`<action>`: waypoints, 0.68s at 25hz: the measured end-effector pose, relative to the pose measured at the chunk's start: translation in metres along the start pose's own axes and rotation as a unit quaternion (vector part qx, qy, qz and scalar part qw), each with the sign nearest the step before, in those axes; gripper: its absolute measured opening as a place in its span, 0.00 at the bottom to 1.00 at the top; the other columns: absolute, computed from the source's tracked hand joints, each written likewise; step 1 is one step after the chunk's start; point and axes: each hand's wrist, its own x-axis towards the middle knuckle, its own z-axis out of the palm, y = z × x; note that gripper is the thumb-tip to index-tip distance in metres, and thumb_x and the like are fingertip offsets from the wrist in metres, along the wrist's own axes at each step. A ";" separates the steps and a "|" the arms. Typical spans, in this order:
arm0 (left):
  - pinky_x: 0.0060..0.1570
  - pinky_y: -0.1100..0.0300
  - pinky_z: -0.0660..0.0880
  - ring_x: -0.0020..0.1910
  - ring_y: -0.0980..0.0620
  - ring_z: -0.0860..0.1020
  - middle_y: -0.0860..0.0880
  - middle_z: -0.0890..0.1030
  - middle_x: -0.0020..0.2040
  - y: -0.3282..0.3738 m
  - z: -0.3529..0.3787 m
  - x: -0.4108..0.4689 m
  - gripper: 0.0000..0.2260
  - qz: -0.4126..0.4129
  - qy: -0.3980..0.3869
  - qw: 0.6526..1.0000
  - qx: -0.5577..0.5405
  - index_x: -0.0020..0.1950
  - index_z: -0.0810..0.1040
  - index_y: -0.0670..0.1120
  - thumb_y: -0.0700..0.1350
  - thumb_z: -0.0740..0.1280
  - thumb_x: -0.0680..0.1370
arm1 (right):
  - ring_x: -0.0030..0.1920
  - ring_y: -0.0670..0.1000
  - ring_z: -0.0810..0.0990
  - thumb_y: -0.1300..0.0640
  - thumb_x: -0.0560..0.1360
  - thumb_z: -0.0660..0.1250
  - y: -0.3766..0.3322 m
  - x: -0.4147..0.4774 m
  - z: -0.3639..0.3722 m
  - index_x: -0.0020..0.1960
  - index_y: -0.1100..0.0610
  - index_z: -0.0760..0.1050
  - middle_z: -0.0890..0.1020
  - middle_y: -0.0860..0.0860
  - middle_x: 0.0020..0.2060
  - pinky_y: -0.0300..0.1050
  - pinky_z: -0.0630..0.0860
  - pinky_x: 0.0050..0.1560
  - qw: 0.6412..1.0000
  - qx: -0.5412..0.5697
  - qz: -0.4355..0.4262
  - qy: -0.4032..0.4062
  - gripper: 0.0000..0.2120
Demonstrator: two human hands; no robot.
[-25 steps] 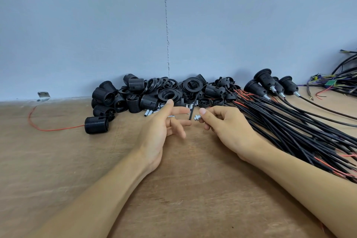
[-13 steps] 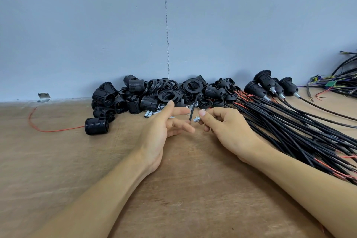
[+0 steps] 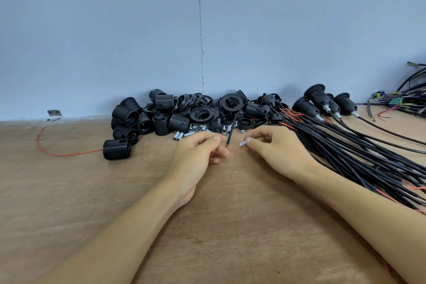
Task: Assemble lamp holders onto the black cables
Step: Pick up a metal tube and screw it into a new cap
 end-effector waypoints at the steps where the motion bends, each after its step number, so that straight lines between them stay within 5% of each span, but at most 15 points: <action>1: 0.45 0.60 0.79 0.39 0.57 0.83 0.49 0.85 0.35 0.000 0.001 0.000 0.08 0.002 0.000 1.000 0.011 0.49 0.84 0.45 0.39 0.65 0.82 | 0.43 0.38 0.80 0.54 0.77 0.70 0.000 0.000 0.000 0.46 0.47 0.84 0.85 0.41 0.41 0.27 0.70 0.43 0.999 -0.029 -0.009 -0.011 0.05; 3: 0.45 0.60 0.78 0.39 0.58 0.83 0.49 0.85 0.35 -0.001 0.002 0.000 0.08 0.006 -0.002 1.000 0.029 0.49 0.85 0.45 0.39 0.66 0.82 | 0.43 0.41 0.79 0.53 0.79 0.67 0.002 0.002 0.003 0.47 0.48 0.84 0.84 0.43 0.43 0.28 0.69 0.42 0.994 -0.100 -0.027 -0.016 0.07; 6: 0.44 0.61 0.77 0.39 0.58 0.83 0.49 0.86 0.36 0.000 0.003 -0.002 0.09 0.011 -0.006 0.999 0.052 0.48 0.85 0.47 0.39 0.65 0.82 | 0.48 0.50 0.78 0.54 0.81 0.63 0.008 0.004 0.006 0.52 0.48 0.82 0.78 0.48 0.48 0.43 0.73 0.50 0.983 -0.176 -0.043 0.000 0.09; 12: 0.49 0.61 0.75 0.44 0.57 0.83 0.53 0.86 0.38 0.000 0.007 -0.007 0.08 0.033 -0.027 0.988 0.147 0.47 0.84 0.53 0.43 0.67 0.81 | 0.68 0.57 0.74 0.56 0.83 0.57 0.016 0.013 0.002 0.69 0.54 0.74 0.62 0.51 0.78 0.53 0.73 0.64 0.966 -0.251 -0.057 0.012 0.16; 14: 0.53 0.58 0.76 0.46 0.56 0.83 0.54 0.86 0.38 0.000 0.008 -0.008 0.08 0.034 -0.027 0.986 0.159 0.47 0.84 0.54 0.44 0.67 0.81 | 0.69 0.57 0.73 0.56 0.83 0.55 0.017 0.017 0.001 0.69 0.54 0.72 0.58 0.49 0.80 0.54 0.74 0.63 0.960 -0.277 -0.040 -0.015 0.17; 17: 0.54 0.56 0.77 0.45 0.57 0.83 0.54 0.86 0.38 -0.001 0.009 -0.008 0.08 0.037 -0.028 0.984 0.171 0.47 0.84 0.54 0.44 0.67 0.81 | 0.67 0.56 0.74 0.55 0.83 0.53 0.021 0.017 0.002 0.65 0.57 0.75 0.68 0.48 0.75 0.54 0.75 0.61 0.946 -0.319 -0.045 -0.017 0.16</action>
